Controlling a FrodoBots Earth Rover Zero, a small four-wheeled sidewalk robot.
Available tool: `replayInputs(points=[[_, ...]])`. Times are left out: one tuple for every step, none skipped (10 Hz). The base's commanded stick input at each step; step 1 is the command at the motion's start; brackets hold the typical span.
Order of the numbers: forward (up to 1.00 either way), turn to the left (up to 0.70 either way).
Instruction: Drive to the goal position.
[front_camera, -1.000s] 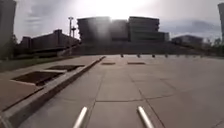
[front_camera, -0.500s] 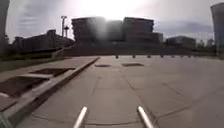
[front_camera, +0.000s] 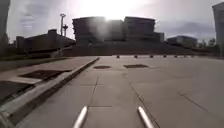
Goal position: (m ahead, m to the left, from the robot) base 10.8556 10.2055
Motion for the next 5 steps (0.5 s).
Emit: replayInputs(points=[[1.00, 0.00], [1.00, 0.00], [1.00, 0.00], [1.00, 0.00], [1.00, 0.00]])
